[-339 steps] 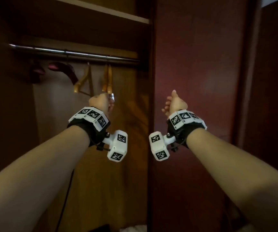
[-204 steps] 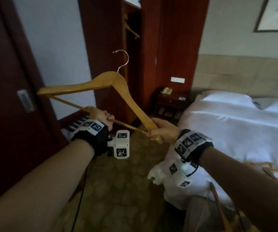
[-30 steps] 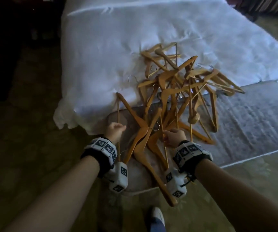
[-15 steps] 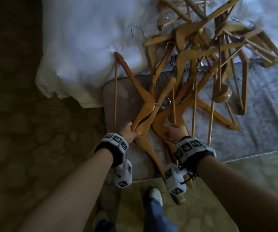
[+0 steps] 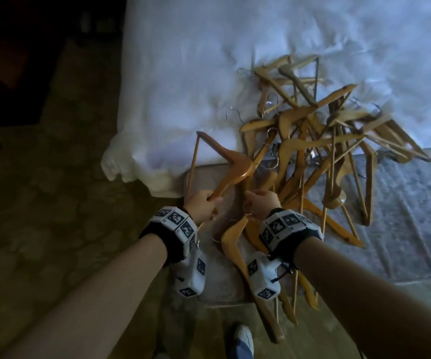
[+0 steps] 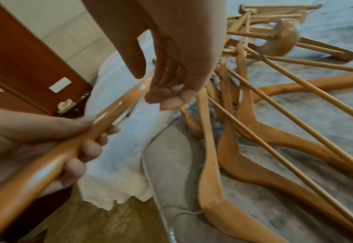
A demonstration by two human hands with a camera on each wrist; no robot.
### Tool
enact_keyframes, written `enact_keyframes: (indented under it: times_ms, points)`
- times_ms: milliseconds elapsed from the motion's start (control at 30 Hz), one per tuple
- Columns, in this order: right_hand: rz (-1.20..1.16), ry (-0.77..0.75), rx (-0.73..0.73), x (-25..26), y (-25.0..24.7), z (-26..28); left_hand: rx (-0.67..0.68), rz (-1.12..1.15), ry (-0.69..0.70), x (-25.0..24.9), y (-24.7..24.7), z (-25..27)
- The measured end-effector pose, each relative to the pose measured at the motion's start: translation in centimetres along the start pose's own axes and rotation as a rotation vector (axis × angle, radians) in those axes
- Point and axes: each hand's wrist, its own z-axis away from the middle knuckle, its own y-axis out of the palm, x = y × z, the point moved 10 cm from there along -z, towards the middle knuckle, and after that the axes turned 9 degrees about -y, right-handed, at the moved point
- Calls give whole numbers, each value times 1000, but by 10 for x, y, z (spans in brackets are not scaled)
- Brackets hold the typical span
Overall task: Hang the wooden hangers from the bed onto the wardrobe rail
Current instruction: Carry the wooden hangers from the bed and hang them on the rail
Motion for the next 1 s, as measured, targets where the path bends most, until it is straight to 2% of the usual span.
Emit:
enact_keyframes:
  times_ms: [133,233,400,533,633,700,800,933,1000]
  points:
    - [17,-238,170,105,47,33,-61,164,79,-42,-60,67]
    - [-49,-345,258,184,82,75,-169,217,125,-59,-114,125]
    - [-87,-564,390,294,153,169,-362,378,175,-54,-212,224]
    - [5,-833,534,354,221,275,-504,503,276,-28,-281,312]
    - [46,-966,610,378,270,361,-701,565,299,14,-341,386]
    - [30,-1004,684,388,306,417,-803,716,311,60,-387,434]
    - [15,-1099,790,400,366,504,-1007,794,203,141,-449,513]
    - [-5,-1232,983,395,455,634,-1132,950,86,253,-501,617]
    - [-29,-1217,1091,382,500,695,-1205,1018,116,303,-525,671]
